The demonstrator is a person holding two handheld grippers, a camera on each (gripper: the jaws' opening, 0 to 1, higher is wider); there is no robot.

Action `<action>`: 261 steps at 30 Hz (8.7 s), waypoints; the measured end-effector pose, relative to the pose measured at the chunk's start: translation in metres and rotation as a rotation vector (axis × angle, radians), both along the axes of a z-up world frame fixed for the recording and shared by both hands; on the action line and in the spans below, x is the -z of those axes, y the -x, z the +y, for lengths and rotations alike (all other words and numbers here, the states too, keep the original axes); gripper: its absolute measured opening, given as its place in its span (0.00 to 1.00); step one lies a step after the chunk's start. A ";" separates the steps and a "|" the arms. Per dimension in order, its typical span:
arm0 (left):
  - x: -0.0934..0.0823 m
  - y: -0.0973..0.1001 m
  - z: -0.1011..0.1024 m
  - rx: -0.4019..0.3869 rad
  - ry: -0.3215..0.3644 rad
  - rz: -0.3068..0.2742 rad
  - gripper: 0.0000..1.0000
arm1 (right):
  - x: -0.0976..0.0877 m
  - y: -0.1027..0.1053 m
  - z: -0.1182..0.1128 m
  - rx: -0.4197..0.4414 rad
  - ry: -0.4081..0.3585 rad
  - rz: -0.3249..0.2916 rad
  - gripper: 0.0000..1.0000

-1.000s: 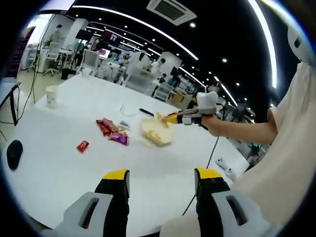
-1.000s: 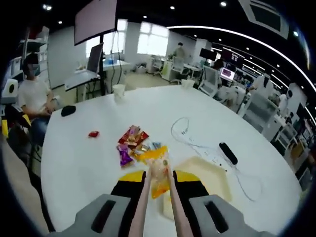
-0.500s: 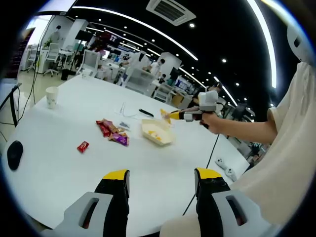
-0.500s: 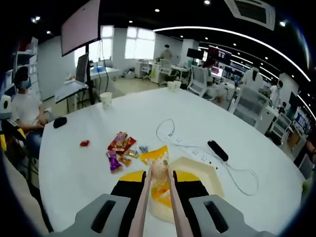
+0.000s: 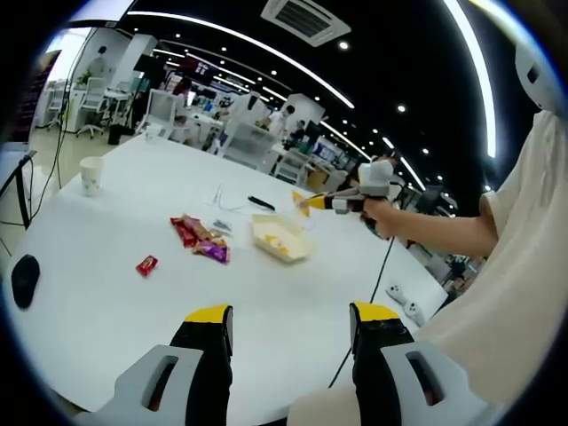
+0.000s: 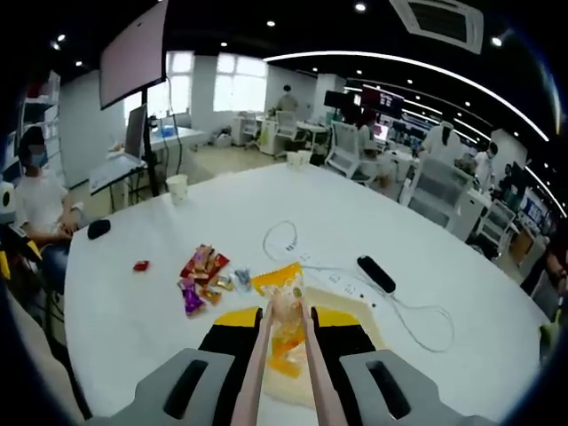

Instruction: Place the target food into the container with the food tongs after gripping and lifting it, then release it inside without dropping or visibly crushing the food.

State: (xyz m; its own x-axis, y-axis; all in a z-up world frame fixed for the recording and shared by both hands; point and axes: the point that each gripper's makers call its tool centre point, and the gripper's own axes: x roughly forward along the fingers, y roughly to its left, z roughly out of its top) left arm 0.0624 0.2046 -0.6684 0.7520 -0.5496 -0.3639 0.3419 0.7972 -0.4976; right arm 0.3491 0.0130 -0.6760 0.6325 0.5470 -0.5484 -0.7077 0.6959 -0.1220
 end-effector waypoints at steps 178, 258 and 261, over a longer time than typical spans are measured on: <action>0.037 0.020 0.054 -0.203 0.078 0.112 0.53 | 0.139 0.040 0.181 -0.462 0.243 0.210 0.27; 0.047 0.011 0.061 -0.204 0.092 0.143 0.53 | 0.165 0.033 0.189 -0.524 0.360 0.188 0.21; 0.047 0.012 0.061 -0.207 0.093 0.143 0.53 | 0.165 0.033 0.189 -0.517 0.358 0.191 0.20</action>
State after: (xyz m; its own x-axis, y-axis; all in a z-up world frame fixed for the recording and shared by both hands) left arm 0.0506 0.2657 -0.7151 0.7965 -0.4258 -0.4294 0.0973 0.7911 -0.6039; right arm 0.3163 0.2018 -0.8408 0.2101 0.5168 -0.8299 -0.9722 0.1999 -0.1217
